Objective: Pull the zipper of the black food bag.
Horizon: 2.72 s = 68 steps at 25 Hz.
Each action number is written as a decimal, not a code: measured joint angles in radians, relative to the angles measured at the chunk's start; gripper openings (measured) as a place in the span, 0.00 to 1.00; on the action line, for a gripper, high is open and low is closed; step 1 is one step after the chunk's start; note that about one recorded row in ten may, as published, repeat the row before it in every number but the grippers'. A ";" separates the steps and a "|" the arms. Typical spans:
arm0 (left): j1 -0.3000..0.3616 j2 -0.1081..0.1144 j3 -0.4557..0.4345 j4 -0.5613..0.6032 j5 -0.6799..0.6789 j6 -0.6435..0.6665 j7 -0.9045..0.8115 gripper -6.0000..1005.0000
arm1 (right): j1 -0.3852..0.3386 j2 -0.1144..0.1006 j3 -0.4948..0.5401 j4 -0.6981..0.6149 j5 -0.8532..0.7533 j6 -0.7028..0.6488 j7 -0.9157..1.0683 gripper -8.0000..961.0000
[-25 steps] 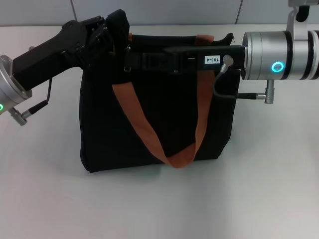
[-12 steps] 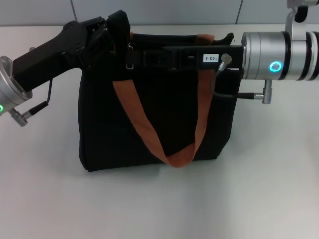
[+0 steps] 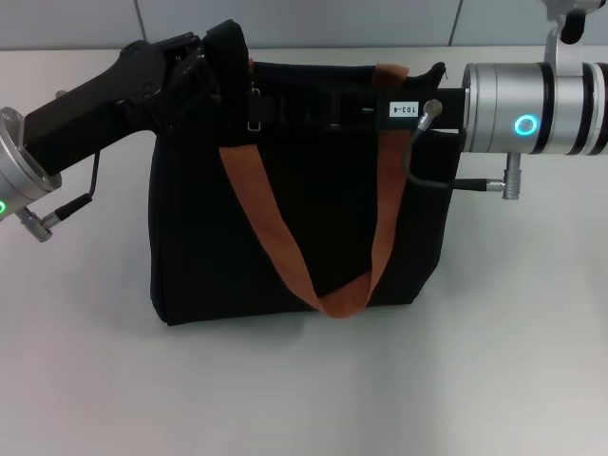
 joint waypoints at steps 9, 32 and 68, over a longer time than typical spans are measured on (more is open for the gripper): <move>0.004 0.000 -0.007 0.000 0.000 0.001 0.000 0.06 | -0.045 0.002 0.000 -0.100 -0.096 0.059 0.160 0.01; 0.022 0.008 -0.026 0.005 -0.017 0.001 -0.007 0.07 | -0.293 -0.001 0.104 -0.436 -0.267 0.059 0.389 0.01; 0.060 0.055 -0.026 0.005 -0.016 -0.133 -0.097 0.09 | -0.307 -0.009 0.387 0.014 -0.453 -0.489 -0.952 0.75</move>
